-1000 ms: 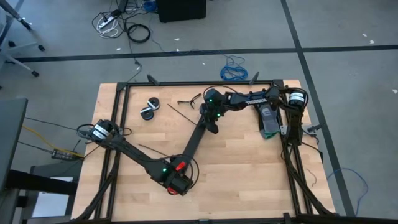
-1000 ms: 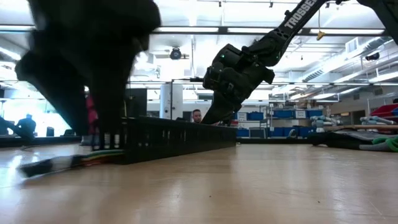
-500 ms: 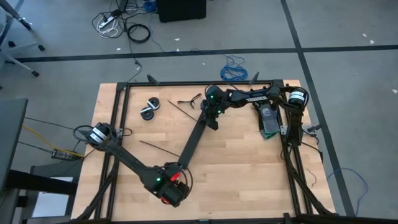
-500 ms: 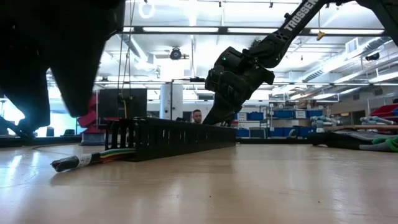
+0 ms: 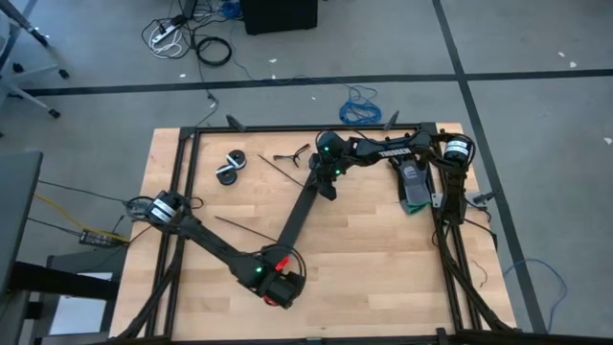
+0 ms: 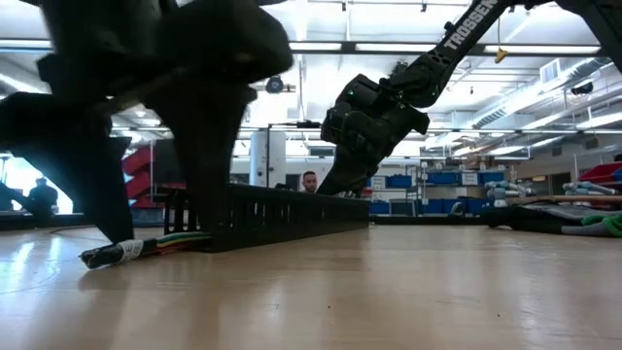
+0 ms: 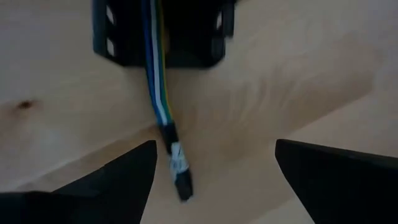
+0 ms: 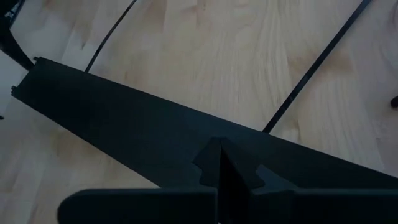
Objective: Ziptie cables
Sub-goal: Insert the black cover of the black cable duct
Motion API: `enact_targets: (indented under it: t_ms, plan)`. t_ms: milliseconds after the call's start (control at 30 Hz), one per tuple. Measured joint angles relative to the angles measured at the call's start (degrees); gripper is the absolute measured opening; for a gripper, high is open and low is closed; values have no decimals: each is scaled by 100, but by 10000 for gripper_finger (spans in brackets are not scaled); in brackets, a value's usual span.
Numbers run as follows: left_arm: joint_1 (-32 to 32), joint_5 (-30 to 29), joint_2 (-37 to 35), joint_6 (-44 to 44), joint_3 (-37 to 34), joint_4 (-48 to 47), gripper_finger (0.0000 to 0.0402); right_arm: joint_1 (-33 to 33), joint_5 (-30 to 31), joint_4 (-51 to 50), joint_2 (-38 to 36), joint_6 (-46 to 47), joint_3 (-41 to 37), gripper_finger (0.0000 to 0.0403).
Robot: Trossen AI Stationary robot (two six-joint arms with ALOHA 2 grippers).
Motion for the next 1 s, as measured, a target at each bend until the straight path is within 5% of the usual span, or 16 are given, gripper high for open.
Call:
enact_targets:
  t_ms: [733,1000]
  plan:
    - [778,899,-80,-109,2,-269,324,-45,-210,-92,6,-160,0,0]
    - [961,618,-282,231,2,-553,324,-187,-409,-154,8,-159,-3,0]
